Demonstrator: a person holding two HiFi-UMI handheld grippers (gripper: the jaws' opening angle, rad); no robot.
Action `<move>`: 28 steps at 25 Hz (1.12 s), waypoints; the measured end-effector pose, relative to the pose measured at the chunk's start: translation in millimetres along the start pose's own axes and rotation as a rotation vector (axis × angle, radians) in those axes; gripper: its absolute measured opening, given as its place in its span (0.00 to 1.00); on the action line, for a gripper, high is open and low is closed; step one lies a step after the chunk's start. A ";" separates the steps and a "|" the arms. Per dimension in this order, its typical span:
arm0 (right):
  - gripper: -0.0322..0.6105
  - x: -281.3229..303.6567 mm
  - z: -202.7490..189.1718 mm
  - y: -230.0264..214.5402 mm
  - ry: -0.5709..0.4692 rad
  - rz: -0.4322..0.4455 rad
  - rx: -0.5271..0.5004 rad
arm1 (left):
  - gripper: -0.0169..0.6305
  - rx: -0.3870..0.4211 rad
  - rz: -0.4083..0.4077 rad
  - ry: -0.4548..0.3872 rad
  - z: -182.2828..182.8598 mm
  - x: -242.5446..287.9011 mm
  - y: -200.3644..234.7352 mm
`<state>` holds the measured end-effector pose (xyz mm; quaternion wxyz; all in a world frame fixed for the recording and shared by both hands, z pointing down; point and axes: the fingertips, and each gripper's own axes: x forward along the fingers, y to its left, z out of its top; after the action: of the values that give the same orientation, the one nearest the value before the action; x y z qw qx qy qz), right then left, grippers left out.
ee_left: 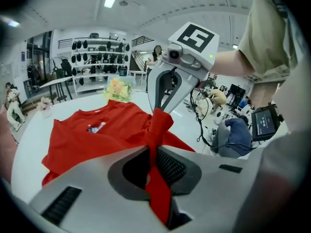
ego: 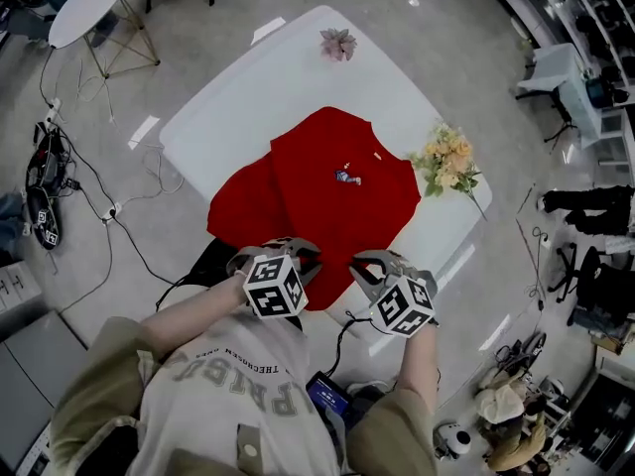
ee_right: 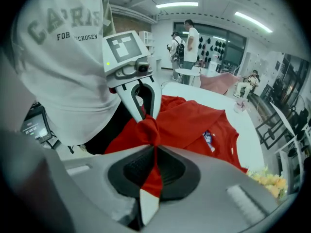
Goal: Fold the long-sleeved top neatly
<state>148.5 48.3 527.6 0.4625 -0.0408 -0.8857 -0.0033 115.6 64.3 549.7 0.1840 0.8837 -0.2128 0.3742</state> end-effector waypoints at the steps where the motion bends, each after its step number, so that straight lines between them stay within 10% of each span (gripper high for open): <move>1: 0.08 1.4 -8.1 7.9 0.015 0.004 0.007 | 0.09 -0.001 -0.020 0.015 -3.1 5.9 -7.7; 8: 0.08 35.8 -57.0 39.4 0.098 0.010 0.030 | 0.10 0.015 -0.034 0.136 -38.2 39.7 -31.1; 14: 0.25 57.1 -84.4 56.7 0.208 0.052 0.064 | 0.52 0.076 -0.190 0.224 -56.9 20.6 -41.4; 17: 0.55 46.9 -84.9 65.2 0.216 0.102 0.141 | 0.55 0.055 -0.148 0.194 -51.9 -11.8 -5.0; 22: 0.57 7.8 -25.8 10.5 -0.121 -0.064 0.408 | 0.55 0.186 0.093 0.211 -36.3 -38.7 116.2; 28: 0.57 55.2 -13.0 -6.9 -0.080 -0.130 0.522 | 0.55 0.449 -0.067 0.315 -10.1 -0.1 178.3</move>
<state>127.2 44.7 580.6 0.4208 0.1366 -0.8749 0.1972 18.0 -80.9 585.8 0.0266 0.8398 -0.0641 0.5385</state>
